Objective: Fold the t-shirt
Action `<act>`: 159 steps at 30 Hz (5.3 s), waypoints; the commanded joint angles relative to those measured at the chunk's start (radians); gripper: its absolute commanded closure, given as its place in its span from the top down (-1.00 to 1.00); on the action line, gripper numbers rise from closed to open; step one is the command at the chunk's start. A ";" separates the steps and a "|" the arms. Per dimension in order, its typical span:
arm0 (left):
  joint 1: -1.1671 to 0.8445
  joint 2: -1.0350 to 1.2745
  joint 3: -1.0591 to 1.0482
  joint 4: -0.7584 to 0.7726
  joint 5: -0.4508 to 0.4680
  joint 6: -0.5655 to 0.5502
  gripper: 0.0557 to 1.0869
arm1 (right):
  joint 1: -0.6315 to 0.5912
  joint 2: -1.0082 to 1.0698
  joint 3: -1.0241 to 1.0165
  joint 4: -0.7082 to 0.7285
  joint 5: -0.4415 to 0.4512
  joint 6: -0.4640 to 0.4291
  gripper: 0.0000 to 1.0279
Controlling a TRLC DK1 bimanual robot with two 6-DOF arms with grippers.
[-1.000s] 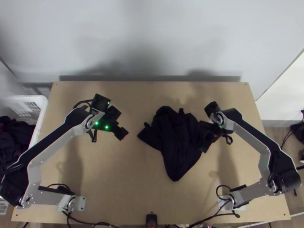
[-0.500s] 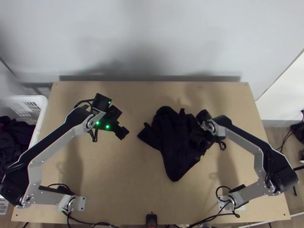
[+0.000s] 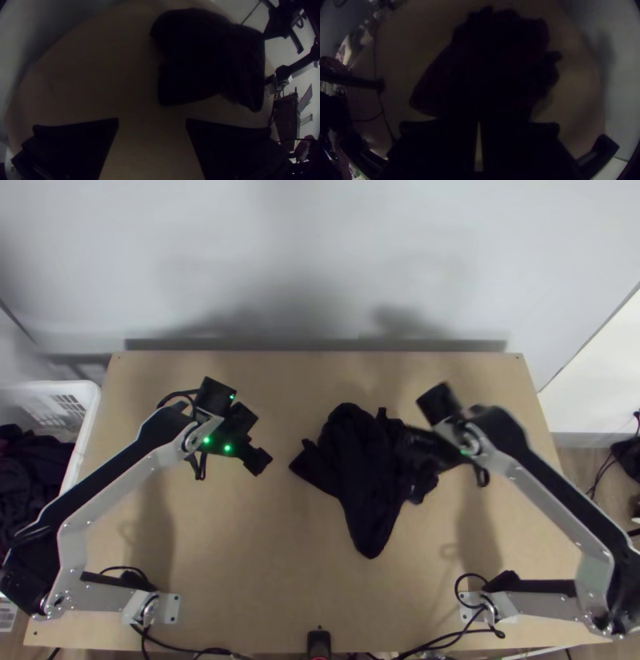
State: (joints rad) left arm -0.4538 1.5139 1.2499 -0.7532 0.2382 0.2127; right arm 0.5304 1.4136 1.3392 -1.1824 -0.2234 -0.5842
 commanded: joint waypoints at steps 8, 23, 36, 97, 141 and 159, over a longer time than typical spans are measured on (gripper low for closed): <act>-0.140 0.177 0.031 0.166 -0.099 0.073 0.90 | 0.011 -0.094 0.357 -0.175 0.001 0.014 -0.95; -0.226 0.299 0.039 0.376 -0.178 0.126 0.90 | 0.043 -0.123 0.341 -0.204 -0.001 0.040 -0.95; -0.264 0.396 0.034 0.440 -0.174 0.146 -0.54 | 0.039 -0.130 0.336 -0.204 0.001 0.034 -0.95; 0.804 -0.360 0.221 -0.198 0.108 0.280 -0.93 | -0.379 -0.097 0.348 -0.132 0.098 0.270 -0.95; 0.395 0.120 0.258 0.115 0.102 0.053 -0.93 | -0.106 -0.033 0.048 0.248 0.015 0.256 -0.95; 0.190 0.103 0.261 0.022 0.035 0.086 0.91 | -0.237 0.071 -0.097 0.437 0.128 0.320 -0.95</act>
State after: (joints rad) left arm -0.1738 1.7653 1.6138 -0.6312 0.2821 0.2180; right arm 0.3500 1.4380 1.2697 -0.7937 -0.1219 -0.2760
